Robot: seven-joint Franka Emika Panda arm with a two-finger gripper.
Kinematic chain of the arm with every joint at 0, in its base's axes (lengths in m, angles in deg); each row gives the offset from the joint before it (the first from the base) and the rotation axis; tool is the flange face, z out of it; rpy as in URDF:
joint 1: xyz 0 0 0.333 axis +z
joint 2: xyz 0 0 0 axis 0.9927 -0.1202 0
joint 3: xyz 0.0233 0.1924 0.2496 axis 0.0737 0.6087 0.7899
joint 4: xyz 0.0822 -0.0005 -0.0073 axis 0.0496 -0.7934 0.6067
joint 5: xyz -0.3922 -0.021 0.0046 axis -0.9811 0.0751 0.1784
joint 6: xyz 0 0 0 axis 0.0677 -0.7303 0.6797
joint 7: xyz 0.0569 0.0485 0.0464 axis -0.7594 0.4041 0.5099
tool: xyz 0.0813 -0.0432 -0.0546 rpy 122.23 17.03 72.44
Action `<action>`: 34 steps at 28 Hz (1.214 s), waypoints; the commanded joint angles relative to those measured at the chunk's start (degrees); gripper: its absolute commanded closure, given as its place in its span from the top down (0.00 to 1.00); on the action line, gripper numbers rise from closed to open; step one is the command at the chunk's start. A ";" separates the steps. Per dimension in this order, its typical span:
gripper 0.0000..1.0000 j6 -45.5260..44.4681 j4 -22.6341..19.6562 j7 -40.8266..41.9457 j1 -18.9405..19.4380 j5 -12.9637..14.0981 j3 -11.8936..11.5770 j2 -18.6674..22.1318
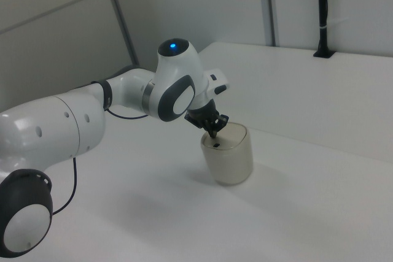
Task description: Open the trash can
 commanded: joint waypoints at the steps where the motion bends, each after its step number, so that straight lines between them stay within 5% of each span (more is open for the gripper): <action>1: 0.00 0.53 -3.94 -0.79 -0.30 -1.84 -1.08 0.69; 14: 0.00 -8.51 -1.39 -0.79 -5.92 3.35 -1.34 9.13; 34: 0.00 -8.70 -1.92 0.71 -5.31 0.90 -0.99 4.30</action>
